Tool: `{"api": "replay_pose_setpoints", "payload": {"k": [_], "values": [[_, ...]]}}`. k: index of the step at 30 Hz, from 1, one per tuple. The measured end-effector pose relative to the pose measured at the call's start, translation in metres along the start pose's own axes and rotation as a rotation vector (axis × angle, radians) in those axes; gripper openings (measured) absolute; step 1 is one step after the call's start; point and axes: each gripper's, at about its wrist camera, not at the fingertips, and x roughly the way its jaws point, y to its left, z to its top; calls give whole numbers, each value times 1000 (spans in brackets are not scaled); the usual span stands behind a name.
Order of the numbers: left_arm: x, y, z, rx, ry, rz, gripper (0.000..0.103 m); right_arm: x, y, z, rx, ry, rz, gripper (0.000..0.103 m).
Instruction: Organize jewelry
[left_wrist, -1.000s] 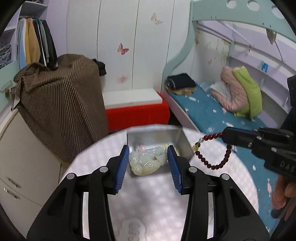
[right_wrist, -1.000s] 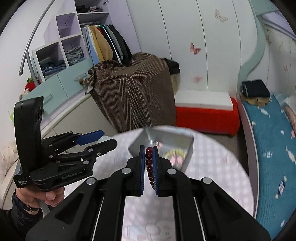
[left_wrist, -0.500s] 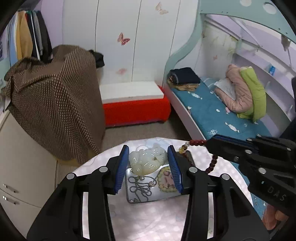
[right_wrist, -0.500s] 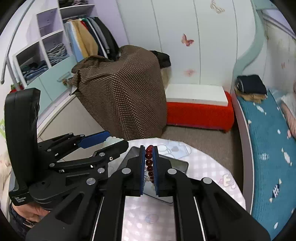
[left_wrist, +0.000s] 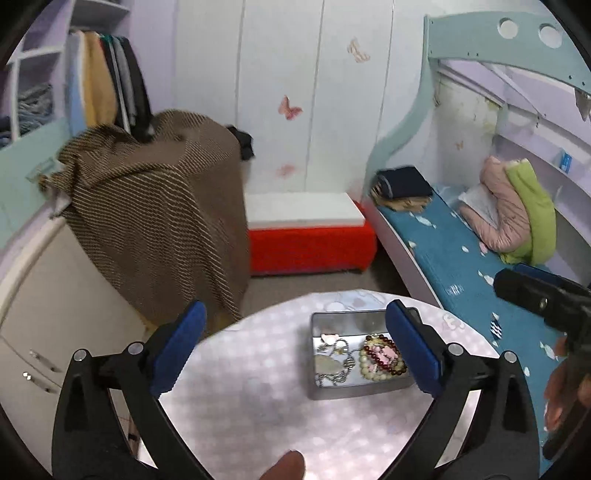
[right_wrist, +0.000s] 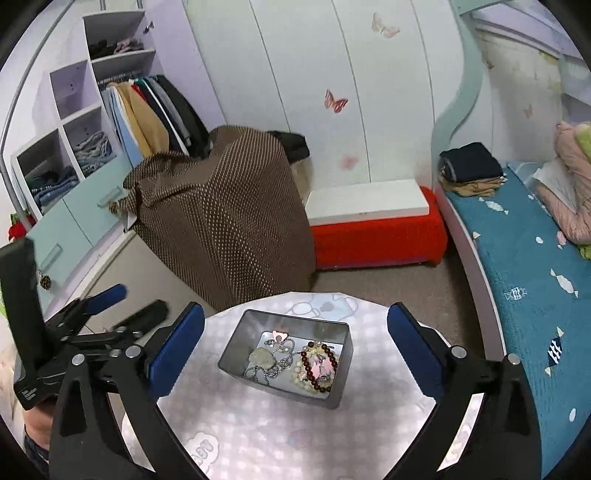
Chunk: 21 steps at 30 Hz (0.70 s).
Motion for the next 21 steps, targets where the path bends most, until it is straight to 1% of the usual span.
{"api": "replay_pose_setpoints", "payload": {"k": [9,14,17,21], "values": [[-103,8,-15,-6,-162,65,98,-73,25,-21,-40,-119,-44,96],[-162,6,-31,9,-242,110,98,-122,44,-46,-61,-195,-78,96],[-197,7,-44,-4,-288,105,98,-146,52,-61,-81,-230,-122,96],[-232,4,-61,-19,-346,118,98,-174,63,-83,-85,-270,-156,96]]}}
